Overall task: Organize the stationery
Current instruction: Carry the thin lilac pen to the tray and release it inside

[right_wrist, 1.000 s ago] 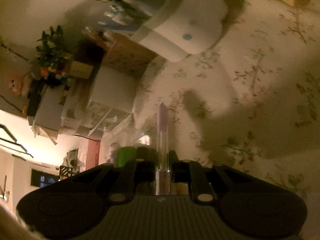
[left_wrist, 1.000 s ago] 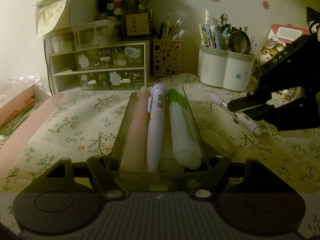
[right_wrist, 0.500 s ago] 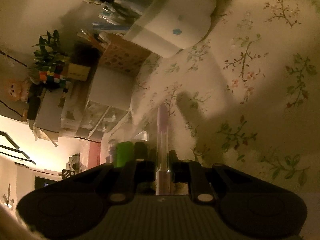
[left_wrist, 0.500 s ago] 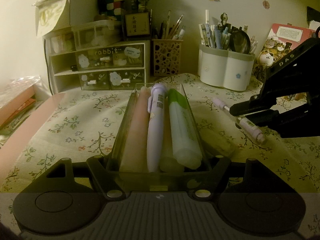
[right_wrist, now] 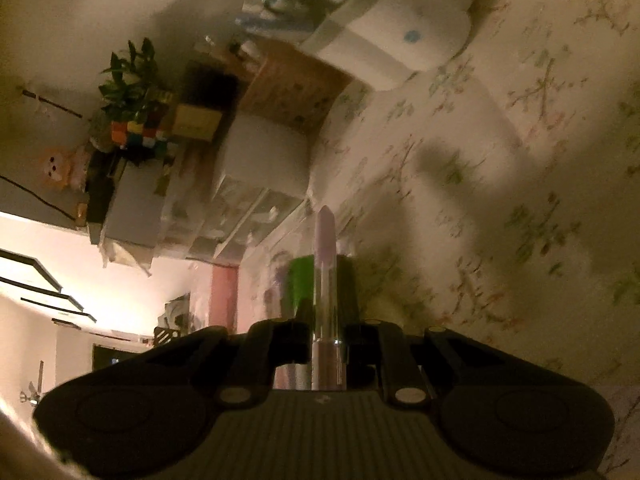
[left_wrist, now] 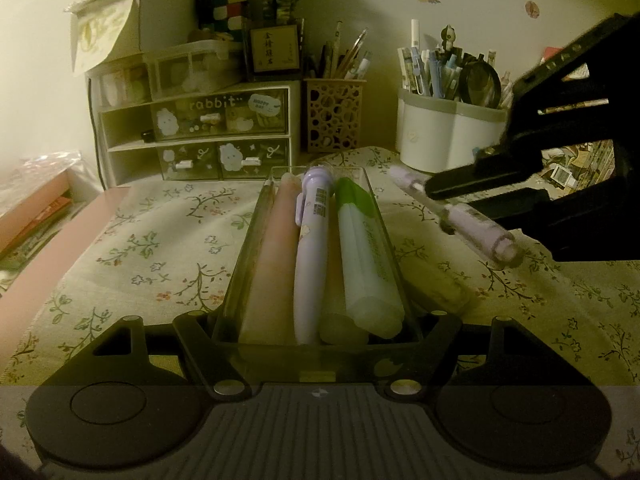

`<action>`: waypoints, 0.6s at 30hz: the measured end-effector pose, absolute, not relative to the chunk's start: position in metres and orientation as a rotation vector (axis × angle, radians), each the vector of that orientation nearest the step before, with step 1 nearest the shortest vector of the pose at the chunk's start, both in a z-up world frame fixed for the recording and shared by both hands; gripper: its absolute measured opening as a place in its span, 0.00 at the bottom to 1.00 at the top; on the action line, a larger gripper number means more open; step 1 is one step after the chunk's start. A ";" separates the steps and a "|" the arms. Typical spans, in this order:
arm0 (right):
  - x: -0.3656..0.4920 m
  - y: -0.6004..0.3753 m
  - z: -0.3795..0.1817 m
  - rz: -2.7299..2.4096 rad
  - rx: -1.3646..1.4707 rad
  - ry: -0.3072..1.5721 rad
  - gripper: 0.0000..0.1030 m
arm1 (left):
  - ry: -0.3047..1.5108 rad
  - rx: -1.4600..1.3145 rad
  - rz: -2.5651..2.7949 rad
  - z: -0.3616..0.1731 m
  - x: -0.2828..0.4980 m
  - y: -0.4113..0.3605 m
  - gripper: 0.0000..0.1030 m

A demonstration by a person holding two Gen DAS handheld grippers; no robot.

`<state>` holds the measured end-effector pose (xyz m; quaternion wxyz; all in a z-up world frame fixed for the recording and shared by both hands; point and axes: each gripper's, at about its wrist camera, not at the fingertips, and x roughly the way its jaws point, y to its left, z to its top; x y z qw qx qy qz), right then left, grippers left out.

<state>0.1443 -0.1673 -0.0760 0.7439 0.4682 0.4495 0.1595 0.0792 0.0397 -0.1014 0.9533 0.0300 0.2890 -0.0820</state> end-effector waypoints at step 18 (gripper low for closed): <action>0.143 -0.120 -0.055 0.391 0.927 0.993 0.17 | 0.587 0.062 -0.166 -0.101 0.079 0.040 0.71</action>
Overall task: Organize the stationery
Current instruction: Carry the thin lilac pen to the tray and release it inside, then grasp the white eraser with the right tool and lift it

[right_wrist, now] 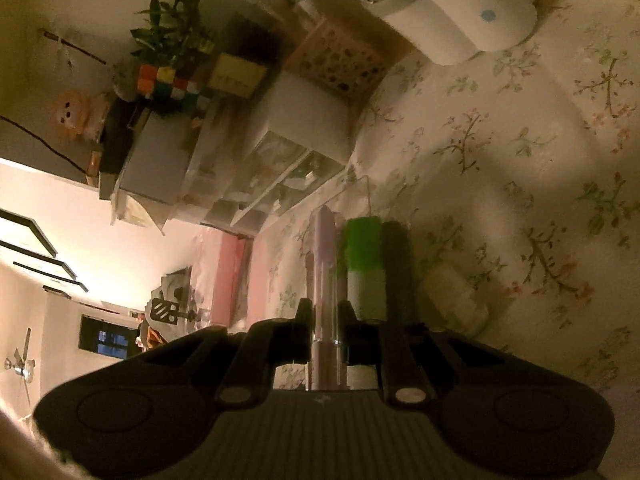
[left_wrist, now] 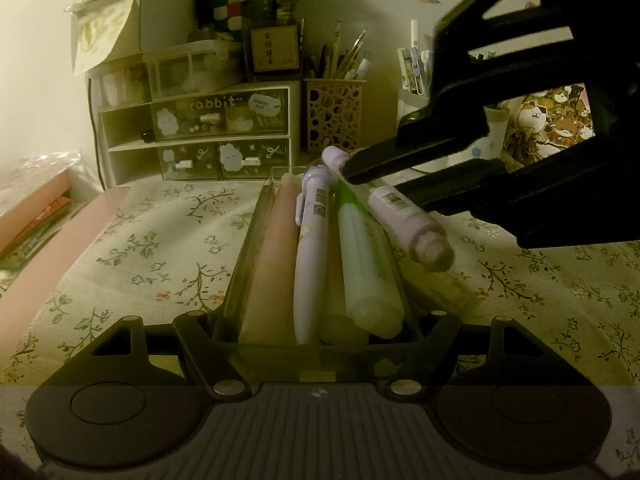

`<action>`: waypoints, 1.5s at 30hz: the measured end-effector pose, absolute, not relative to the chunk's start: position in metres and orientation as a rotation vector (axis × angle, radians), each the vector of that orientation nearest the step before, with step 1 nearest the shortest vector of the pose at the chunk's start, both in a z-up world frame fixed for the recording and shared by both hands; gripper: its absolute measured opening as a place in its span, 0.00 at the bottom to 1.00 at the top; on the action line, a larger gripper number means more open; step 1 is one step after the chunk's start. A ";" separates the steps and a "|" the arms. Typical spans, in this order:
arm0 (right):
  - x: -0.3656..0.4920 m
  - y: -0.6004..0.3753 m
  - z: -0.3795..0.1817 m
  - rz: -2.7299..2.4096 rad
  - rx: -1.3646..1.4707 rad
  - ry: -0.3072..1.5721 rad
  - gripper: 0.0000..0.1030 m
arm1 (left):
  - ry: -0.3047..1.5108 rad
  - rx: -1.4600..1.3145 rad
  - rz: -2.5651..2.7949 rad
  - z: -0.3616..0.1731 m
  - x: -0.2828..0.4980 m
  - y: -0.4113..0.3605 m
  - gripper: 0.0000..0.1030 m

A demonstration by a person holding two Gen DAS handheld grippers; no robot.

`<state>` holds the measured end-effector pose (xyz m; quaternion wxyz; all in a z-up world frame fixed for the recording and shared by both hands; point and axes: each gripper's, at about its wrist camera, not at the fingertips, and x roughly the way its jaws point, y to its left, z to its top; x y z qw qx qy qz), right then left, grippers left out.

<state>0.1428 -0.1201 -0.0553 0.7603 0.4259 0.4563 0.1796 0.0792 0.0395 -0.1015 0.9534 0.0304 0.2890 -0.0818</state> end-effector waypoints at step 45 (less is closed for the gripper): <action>0.125 -0.132 -0.061 0.406 0.275 0.847 0.38 | 0.587 0.062 -0.166 -0.101 0.079 0.039 0.71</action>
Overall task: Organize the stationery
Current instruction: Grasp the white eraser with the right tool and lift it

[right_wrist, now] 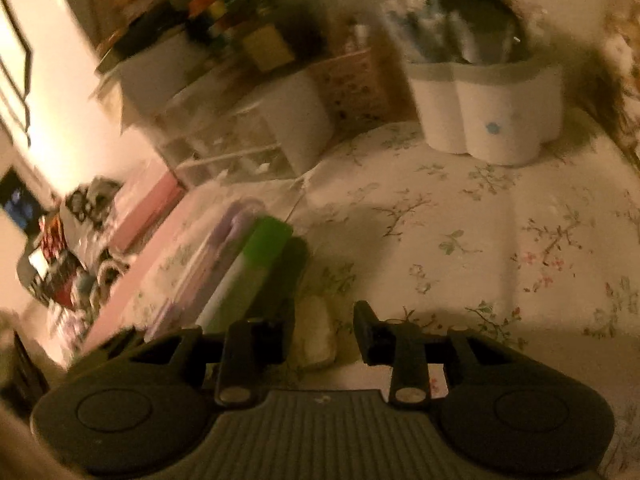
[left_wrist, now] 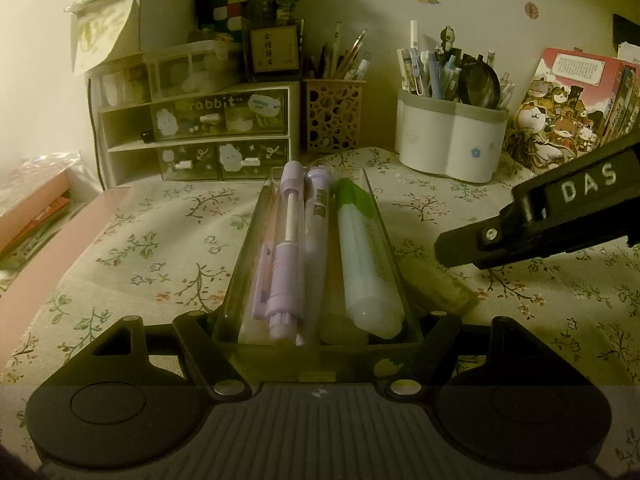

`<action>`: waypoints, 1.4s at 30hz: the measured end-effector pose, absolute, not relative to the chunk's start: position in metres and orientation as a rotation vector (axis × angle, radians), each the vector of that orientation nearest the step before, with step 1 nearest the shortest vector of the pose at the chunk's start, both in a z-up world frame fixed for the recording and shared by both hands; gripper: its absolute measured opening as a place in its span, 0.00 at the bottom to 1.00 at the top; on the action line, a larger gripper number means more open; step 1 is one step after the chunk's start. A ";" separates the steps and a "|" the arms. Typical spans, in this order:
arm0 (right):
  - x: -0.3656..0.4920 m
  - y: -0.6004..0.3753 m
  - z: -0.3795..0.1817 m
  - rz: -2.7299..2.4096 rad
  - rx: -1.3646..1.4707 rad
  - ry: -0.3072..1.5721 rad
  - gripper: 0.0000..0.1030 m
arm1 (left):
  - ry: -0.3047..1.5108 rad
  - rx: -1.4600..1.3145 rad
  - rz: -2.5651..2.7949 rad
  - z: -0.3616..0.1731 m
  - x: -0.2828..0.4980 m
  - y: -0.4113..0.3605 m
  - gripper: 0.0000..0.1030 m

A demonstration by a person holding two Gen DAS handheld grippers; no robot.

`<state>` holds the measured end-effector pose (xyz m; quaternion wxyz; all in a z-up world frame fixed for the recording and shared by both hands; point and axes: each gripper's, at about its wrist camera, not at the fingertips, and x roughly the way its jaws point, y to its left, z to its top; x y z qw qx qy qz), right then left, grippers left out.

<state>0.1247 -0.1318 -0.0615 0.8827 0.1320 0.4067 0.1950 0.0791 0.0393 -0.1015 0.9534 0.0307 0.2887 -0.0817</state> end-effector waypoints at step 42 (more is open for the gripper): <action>0.134 -0.101 -0.068 0.418 0.129 0.898 0.28 | 0.586 0.063 -0.167 -0.102 0.079 0.040 0.71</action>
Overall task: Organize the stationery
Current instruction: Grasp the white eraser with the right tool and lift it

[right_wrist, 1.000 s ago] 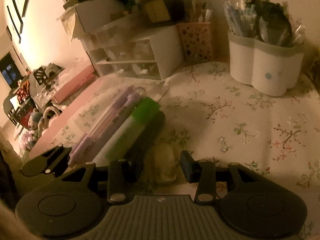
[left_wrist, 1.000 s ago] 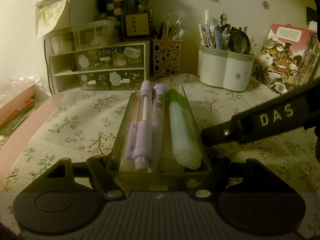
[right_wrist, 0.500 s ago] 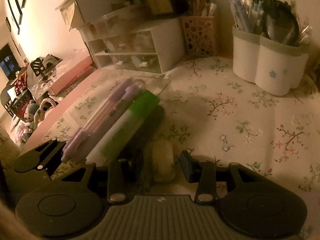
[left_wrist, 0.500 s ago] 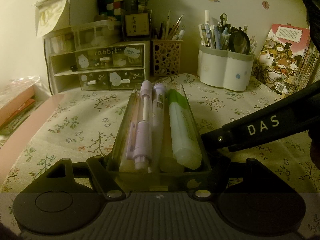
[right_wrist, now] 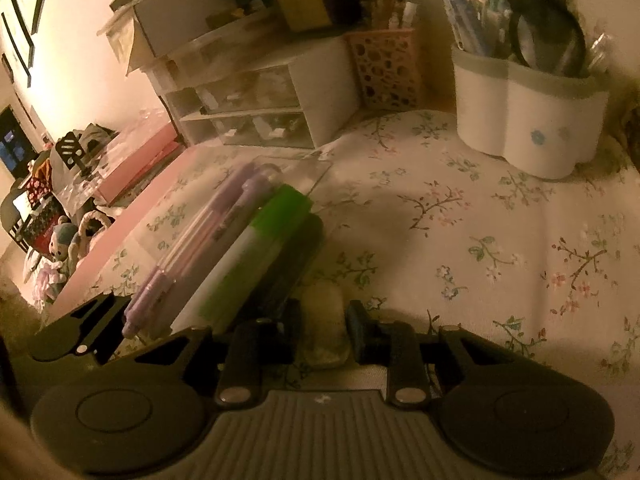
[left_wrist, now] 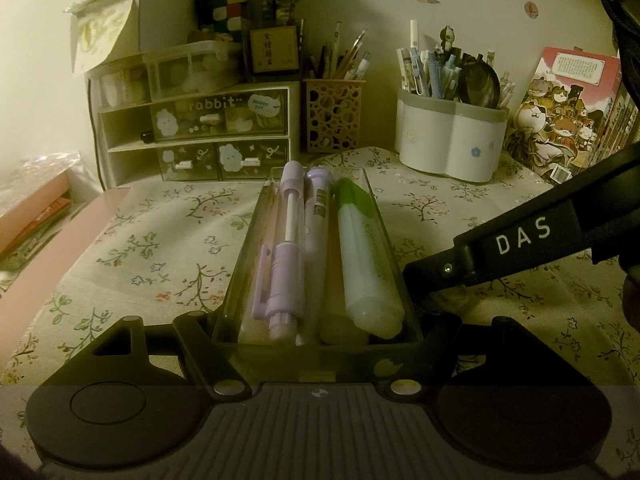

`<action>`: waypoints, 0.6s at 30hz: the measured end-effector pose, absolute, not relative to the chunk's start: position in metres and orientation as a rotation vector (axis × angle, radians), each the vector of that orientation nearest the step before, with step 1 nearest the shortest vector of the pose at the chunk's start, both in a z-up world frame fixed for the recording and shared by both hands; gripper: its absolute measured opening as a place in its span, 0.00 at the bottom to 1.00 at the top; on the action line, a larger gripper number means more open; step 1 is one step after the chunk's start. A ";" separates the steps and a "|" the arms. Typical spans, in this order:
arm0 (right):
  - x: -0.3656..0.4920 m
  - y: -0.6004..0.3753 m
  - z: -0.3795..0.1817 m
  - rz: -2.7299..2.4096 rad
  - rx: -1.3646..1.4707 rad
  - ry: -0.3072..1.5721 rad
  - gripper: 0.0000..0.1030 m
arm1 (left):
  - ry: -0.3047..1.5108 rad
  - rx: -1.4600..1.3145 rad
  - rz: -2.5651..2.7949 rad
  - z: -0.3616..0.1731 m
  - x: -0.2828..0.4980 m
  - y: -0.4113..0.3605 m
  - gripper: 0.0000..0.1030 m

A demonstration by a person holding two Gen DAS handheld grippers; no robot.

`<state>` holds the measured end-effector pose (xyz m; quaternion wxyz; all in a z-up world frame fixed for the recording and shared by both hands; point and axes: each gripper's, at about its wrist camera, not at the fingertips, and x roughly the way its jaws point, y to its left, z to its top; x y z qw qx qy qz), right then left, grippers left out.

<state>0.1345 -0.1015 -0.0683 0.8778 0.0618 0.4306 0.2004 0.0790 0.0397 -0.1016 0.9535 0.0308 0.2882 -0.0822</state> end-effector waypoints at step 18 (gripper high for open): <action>0.135 -0.127 -0.067 0.363 0.308 0.914 0.28 | 0.585 0.063 -0.167 -0.102 0.079 0.039 0.71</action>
